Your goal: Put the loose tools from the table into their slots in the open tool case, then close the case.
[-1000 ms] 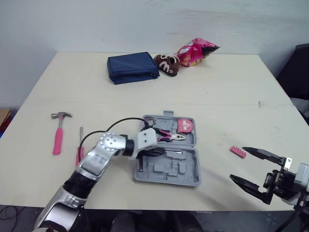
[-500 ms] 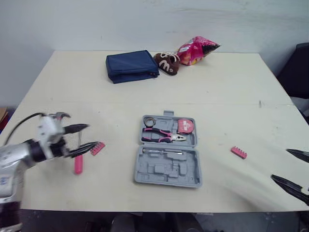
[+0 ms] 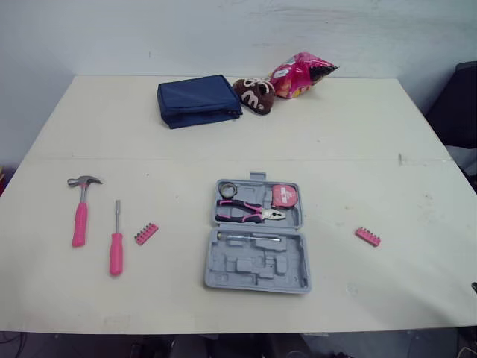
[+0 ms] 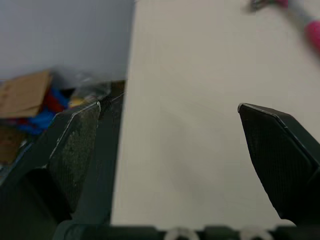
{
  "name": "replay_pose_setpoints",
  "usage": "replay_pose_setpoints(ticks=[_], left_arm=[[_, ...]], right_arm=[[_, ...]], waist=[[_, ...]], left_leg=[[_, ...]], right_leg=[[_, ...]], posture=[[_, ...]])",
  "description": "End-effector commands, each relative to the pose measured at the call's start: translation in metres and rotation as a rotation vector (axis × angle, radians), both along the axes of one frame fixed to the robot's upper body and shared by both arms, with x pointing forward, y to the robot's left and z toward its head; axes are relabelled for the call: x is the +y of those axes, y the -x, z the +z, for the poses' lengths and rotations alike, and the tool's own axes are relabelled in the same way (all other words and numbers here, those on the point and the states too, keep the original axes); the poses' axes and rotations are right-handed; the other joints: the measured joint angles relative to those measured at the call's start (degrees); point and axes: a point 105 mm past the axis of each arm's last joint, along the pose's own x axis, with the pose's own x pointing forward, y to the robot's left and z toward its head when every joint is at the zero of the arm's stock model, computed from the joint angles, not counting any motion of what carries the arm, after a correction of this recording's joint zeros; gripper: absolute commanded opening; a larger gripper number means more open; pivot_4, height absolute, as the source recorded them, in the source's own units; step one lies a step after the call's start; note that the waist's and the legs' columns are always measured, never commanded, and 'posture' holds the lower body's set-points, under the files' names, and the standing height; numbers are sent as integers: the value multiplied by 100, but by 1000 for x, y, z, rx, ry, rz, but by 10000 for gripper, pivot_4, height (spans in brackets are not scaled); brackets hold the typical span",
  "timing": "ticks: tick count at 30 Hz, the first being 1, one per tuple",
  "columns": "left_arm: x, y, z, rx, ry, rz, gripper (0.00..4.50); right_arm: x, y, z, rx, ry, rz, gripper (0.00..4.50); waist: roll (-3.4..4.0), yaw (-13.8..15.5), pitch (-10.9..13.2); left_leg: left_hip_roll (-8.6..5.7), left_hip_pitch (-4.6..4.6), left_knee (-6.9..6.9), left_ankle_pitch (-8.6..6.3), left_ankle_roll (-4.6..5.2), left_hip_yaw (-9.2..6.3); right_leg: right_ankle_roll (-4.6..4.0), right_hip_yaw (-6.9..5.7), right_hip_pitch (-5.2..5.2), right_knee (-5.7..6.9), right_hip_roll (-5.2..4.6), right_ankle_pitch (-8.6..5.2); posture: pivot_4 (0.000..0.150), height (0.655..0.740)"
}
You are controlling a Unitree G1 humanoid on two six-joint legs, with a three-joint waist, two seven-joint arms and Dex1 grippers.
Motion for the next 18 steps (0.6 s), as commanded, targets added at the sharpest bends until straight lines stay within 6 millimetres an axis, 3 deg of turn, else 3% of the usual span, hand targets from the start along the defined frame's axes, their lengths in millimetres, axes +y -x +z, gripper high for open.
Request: replay_pose_setpoints(ticks=[1, 6, 11, 14, 18], left_arm=[[-2, -5, 8, -34, -39, -29, 44827], [-18, -20, 4, -51, -32, -112, 44827], [-56, -53, 18, -114, -26, -281, 44827], [-69, -60, 21, -131, 2, -310, 44827], [-101, -81, 4, -1, 134, -280, 44827]], right_arm=[[4, -3, 10, -20, 43, 60, 45000], [20, -18, 12, -45, 15, 136, 45000], [58, -43, 22, -110, -48, 276, 45000], [71, -49, 28, -139, -75, 306, 45000], [125, -64, 46, -224, -174, 462, 45000]], waist=[[-6, 13, -3], [-2, 1, -2], [-8, 9, -5], [-1, 11, -1], [-1, 8, -1]], left_leg=[[0, 0, 1, 1, 0, -3], [-3, 3, 2, 6, -30, -9], [0, 0, 2, 13, -37, -20], [-2, -3, 4, 15, -35, -20], [0, -5, 3, 26, -12, -20]], right_leg=[[1, -3, 1, 3, -1, 0], [12, -11, 2, 26, -8, 7], [12, -21, 1, 38, -6, 7], [15, -21, 0, 38, -6, 8], [24, -18, -1, 35, 1, 4]], posture=[[1500, 7400], [1500, 7400], [1500, 7400], [1500, 7400], [1500, 7400]])
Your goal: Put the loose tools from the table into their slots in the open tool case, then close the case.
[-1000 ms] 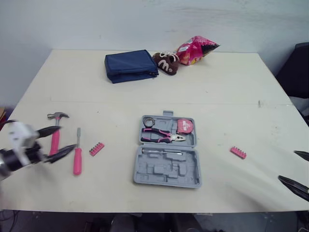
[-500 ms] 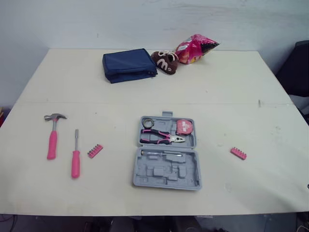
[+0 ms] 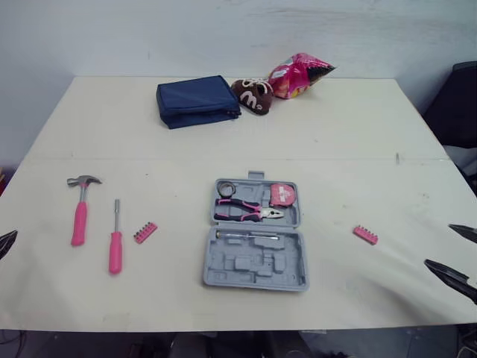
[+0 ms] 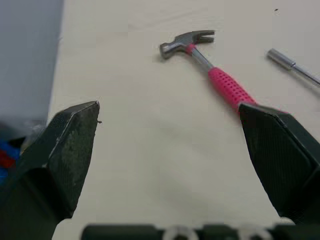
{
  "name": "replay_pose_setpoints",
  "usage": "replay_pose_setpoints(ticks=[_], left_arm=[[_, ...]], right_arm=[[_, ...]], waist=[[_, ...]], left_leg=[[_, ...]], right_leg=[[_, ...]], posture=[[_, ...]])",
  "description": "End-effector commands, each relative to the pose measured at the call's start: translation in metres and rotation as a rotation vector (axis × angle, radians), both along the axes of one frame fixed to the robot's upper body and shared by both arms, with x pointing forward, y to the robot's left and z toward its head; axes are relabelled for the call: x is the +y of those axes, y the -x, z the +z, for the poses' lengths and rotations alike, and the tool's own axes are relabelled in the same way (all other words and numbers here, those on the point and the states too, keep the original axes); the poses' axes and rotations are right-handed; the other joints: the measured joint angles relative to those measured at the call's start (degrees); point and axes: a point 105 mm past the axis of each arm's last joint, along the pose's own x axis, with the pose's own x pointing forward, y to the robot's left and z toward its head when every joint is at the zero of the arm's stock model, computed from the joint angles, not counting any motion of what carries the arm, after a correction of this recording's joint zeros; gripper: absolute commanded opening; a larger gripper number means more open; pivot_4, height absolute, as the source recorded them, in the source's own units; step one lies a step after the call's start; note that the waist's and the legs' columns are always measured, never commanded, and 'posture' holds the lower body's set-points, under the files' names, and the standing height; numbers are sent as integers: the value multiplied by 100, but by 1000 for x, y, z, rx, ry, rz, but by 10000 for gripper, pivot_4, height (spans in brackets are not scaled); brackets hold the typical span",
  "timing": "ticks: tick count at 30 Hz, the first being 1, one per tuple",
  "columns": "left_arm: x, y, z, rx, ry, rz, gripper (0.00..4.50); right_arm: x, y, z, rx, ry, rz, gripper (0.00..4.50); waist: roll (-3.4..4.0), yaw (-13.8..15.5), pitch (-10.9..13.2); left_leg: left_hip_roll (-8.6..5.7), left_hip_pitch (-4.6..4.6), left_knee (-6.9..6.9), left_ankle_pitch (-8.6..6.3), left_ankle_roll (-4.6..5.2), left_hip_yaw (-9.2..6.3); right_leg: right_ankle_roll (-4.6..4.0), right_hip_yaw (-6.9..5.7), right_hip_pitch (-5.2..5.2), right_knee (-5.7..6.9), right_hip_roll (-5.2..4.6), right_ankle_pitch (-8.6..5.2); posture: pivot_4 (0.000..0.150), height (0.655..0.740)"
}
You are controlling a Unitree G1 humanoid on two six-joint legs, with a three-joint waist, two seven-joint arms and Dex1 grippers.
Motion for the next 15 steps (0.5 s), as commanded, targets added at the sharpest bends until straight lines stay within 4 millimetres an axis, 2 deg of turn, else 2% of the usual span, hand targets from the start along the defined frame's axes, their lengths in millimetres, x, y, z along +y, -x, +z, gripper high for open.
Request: replay_pose_setpoints(ticks=[1, 4, 7, 12, 15], left_arm=[[-22, -18, -6, 94, 94, 50, 44827], [-43, -35, -8, 156, 149, 63, 44827], [-50, -56, -9, 200, 164, 153, 44827], [-64, -83, -13, 269, 210, 221, 44827], [-65, -100, -17, 293, 206, 265, 44827]], right_arm=[[44, -7, 24, -78, -79, 147, 45000], [73, -8, 33, -107, -124, 235, 45000], [97, -7, 40, -137, -151, 309, 45000], [113, -8, 43, -153, -157, 357, 45000], [118, -8, 44, -156, -158, 368, 45000]], waist=[[2, 3, 1], [1, 24, 3], [-7, 66, 7], [-23, 89, 16], [-33, 111, 22]], left_leg=[[0, -1, 0, 0, 0, -1], [0, -5, 9, 3, 2, -8], [-2, -6, 18, 6, 2, -11], [-13, -6, 24, 33, -24, -11], [-15, -6, 25, 35, -29, -8]], right_leg=[[3, 2, -1, 2, 1, -1], [12, 1, -3, 15, 4, -1], [18, 0, -1, 18, 4, 2], [25, 1, -1, 28, 0, 6], [25, 2, -3, 28, 0, 6]], posture=[[1500, 7400], [1500, 7400], [1500, 7400], [1500, 7400], [1500, 7400]])
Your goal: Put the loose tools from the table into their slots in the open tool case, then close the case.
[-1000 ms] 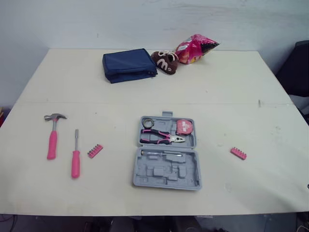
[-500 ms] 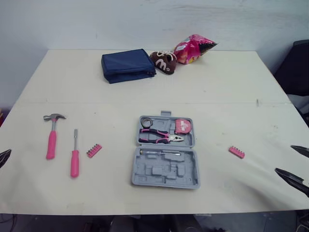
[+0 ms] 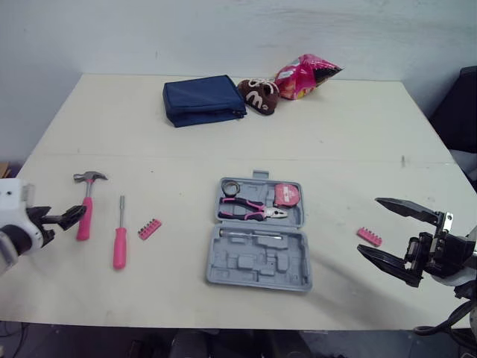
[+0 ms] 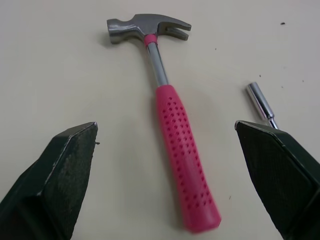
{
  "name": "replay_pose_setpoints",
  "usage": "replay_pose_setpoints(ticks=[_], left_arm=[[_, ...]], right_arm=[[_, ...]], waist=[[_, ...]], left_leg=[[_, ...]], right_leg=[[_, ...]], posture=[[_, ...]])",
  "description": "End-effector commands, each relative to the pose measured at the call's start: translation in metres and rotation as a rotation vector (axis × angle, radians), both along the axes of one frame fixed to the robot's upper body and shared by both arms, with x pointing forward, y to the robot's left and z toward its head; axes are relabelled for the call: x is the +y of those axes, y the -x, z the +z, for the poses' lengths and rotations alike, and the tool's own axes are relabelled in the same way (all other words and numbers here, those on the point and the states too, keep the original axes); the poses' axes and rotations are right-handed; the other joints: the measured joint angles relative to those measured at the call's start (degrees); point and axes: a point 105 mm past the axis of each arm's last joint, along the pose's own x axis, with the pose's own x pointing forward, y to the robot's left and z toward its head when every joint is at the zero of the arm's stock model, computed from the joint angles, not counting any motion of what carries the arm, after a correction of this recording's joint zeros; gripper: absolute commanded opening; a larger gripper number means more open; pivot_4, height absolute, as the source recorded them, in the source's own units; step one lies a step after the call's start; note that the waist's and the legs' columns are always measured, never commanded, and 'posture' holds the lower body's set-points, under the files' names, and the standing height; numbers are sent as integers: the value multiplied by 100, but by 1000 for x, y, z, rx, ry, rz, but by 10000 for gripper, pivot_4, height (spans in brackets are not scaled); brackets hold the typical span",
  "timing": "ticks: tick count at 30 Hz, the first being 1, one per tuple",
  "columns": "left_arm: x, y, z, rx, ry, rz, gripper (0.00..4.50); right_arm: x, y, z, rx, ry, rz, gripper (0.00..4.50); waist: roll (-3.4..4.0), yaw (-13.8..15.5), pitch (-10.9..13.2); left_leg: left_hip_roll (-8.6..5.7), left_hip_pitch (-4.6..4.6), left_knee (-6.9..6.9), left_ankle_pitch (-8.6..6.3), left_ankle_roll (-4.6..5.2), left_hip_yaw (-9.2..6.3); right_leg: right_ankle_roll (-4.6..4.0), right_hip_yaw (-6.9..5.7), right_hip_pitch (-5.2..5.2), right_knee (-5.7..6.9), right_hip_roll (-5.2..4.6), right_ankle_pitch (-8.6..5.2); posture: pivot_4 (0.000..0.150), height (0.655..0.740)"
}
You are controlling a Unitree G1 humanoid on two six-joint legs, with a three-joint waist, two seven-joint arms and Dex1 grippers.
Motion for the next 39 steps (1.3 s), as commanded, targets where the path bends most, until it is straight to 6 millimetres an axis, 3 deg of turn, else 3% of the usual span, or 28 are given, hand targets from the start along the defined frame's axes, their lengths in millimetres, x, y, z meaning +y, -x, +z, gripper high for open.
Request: replay_pose_setpoints(ticks=[1, 8, 17, 20, 22, 23, 27, 28, 30, 34, 37, 39], left_arm=[[3, -13, -2, 34, -35, 48, 44827], [2, -37, -18, 92, -71, 54, 44827], [7, -33, -44, 204, -87, 89, 44827], [7, -26, -54, 254, -35, 98, 36878], [5, -21, -61, 289, -7, 92, 29069], [5, -18, -65, 303, -3, 94, 23027], [12, -11, -71, 310, 22, 145, 8316], [14, -9, -71, 308, 21, 154, 5734], [18, -6, -72, 301, 22, 172, 5526], [27, -15, -50, 128, 23, 203, 5525], [18, -31, -10, -120, 8, 111, 5525], [1, -38, 23, -291, -15, -26, 5525]], right_arm=[[9, 3, 8, -38, -2, 23, 45000], [14, 4, 9, -38, -10, 16, 45000], [14, 8, 8, -38, -8, -14, 45000], [13, 8, 9, -42, -8, -20, 45000], [13, 7, 10, -44, -7, -23, 45000], [13, 7, 10, -44, -6, -24, 45000], [12, 7, 10, -44, -1, -27, 45000], [11, 7, 10, -45, 0, -28, 45000], [11, 7, 10, -44, 2, -30, 45000], [9, 7, 9, -40, 6, -36, 45000], [7, 7, 8, -34, 10, -40, 45000], [5, 7, 8, -32, 14, -44, 45000]], waist=[[-8, -2, 5], [-11, 6, 6], [-11, 58, 6], [-9, 26, 5], [-1, -7, 1], [6, -24, -3], [42, -83, -24], [48, -89, -27], [51, -106, -29], [53, -146, -30], [43, -138, -25], [13, -91, -8]], left_leg=[[1, 0, 0, 2, -3, 1], [14, -3, 1, 16, -21, 6], [10, 12, 9, 25, -19, 9], [9, 20, 8, 29, -17, 12], [10, 24, 7, 29, -18, 12], [10, 24, 5, 30, -19, 12], [10, 25, 0, 31, -20, 12], [10, 26, -1, 31, -21, 13], [10, 29, -2, 31, -21, 15], [11, 44, -13, 30, -23, 27], [19, 44, -12, 34, -29, 25], [25, 36, -9, 34, -31, 21]], right_leg=[[0, 0, -3, 2, 2, 0], [-1, 6, -19, 15, 21, -1], [-1, 13, -18, 54, 16, -1], [-1, 18, -16, 64, 16, -1], [-1, 18, -14, 66, 17, -1], [-2, 18, -14, 66, 17, -1], [-3, 21, -16, 64, 18, -1], [-3, 23, -16, 64, 19, -2], [-3, 27, -15, 64, 20, -2], [-2, 40, -11, 63, 24, -2], [-3, 40, -12, 64, 33, -2], [-4, 40, -15, 64, 42, -2]], posture=[[1500, 7400], [1500, 7400], [1500, 7400], [1500, 7400], [1500, 7400], [1500, 7400], [1500, 7400], [1500, 7400], [1500, 7400], [1500, 7400], [1500, 7400], [1500, 7400]])
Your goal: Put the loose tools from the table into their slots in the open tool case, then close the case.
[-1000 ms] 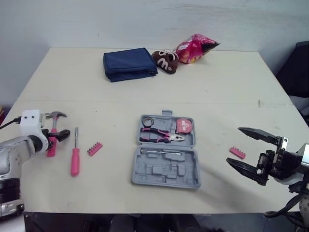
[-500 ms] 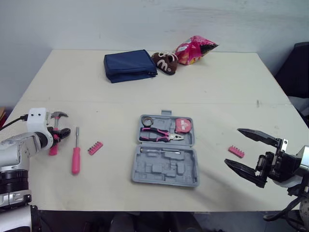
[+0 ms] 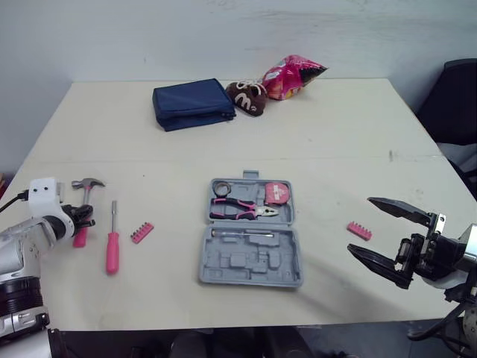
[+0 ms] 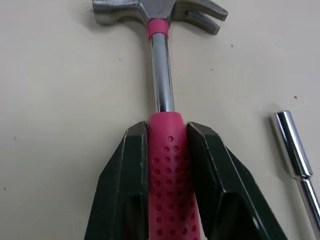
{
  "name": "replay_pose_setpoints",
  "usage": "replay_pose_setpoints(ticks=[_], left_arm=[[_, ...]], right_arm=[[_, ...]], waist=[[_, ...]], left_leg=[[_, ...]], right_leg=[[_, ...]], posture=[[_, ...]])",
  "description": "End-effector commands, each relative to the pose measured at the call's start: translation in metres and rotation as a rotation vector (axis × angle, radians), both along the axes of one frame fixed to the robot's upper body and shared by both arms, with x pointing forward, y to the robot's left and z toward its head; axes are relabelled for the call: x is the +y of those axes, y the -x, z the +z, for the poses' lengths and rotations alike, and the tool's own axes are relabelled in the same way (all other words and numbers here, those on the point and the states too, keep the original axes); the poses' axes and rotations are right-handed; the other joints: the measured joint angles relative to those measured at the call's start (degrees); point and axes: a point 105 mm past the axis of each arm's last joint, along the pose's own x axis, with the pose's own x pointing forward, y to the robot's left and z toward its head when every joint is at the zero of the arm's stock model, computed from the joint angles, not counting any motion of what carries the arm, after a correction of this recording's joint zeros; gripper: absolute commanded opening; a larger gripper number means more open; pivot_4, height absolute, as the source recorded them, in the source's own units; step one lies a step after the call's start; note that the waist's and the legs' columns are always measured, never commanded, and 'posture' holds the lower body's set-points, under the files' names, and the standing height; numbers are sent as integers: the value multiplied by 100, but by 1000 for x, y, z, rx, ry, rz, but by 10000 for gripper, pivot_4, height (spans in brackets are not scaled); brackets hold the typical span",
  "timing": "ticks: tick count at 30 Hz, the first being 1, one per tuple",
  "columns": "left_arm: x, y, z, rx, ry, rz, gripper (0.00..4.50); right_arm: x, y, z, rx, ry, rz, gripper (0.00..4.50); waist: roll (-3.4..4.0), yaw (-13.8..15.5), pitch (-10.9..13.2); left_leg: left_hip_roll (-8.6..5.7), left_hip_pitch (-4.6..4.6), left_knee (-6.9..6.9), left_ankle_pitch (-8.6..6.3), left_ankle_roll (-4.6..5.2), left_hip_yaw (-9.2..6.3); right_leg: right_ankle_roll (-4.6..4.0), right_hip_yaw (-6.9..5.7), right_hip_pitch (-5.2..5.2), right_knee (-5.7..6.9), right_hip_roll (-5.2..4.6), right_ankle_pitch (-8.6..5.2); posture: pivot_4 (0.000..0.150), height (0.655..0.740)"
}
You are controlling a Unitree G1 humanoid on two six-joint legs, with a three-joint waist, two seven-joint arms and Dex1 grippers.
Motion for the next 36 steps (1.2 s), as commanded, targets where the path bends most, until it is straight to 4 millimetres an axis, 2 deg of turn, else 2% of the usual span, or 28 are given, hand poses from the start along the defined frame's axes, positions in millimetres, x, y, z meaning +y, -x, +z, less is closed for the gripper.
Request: replay_pose_setpoints(ticks=[1, 2, 4, 6, 8, 13, 19, 25, 29, 33, 36], left_arm=[[-22, -11, 67, -316, -110, -216, 5525], [-36, -11, 80, -376, -145, -319, 5525], [-56, -10, 91, -432, -206, -471, 5524], [-93, -4, 106, -507, -291, -724, 5524], [-129, 4, 111, -543, -339, -969, 5523], [-189, 23, 109, -519, -334, -1380, 5523], [-251, 61, 87, -353, -362, -1872, 5523], [-290, 66, 66, -159, -409, -2030, 5522], [-311, 59, 53, -58, -462, -1995, 5522], [-332, 59, 43, 44, -407, -1953, 5521], [-344, 53, 37, 77, -438, -1891, 5521]], right_arm=[[-7, 2, 7, -34, 30, -22, 45000], [-8, 2, 6, -31, 35, -23, 45000], [-10, 3, 5, -24, 48, -19, 45000], [-12, 4, 2, -17, 76, -7, 45000], [-13, 4, 2, -17, 78, -6, 45000], [-14, 5, 2, -13, 88, 2, 45000], [-15, 17, -6, 22, 105, 6, 45000], [-19, 30, -12, 68, 131, 4, 45000], [-18, 35, -14, 76, 129, -7, 45000], [-16, 37, -15, 77, 114, -23, 45000], [-15, 38, -17, 79, 111, -27, 45000]], waist=[[-37, 43, 21], [-67, 66, 33], [-89, 146, 30], [-88, 209, 30], [-82, 232, 33], [-69, 200, 40], [-18, 185, 71], [-9, 193, 76], [-9, 174, 76], [-9, 199, 77], [-8, 198, 77]], left_leg=[[3, -10, 3, 1, -2, -4], [7, -26, 7, 5, -8, -7], [8, -61, 10, 9, -15, -8], [7, -77, 17, 6, -12, -1], [6, -112, 29, 5, -9, -1], [12, -120, 43, 0, -2, 4], [41, -123, 91, -8, -11, 3], [21, -121, 107, 0, 2, 3], [6, -123, 106, 1, 11, 2], [19, -126, 110, 3, 14, -3], [18, -125, 109, 4, 15, -3]], right_leg=[[-2, -1, -7, 0, 4, 1], [-4, -3, -22, 1, 7, 3], [-7, -9, -52, -2, 7, 6], [-6, -7, -64, -7, 5, 6], [-6, -9, -86, -17, 6, 6], [-3, -3, -89, -23, 18, 7], [-2, 12, -87, -1, 56, 7], [18, 29, -80, 5, 59, 20], [25, 36, -79, 4, 50, 23], [26, 34, -81, 5, 48, 23], [26, 35, -80, 6, 46, 23]], posture=[[1500, 7400], [1500, 7400], [1500, 7400], [1500, 7400], [1500, 7400], [1500, 7400], [1500, 7400], [1500, 7400], [1500, 7400], [1500, 7400], [1500, 7400]])
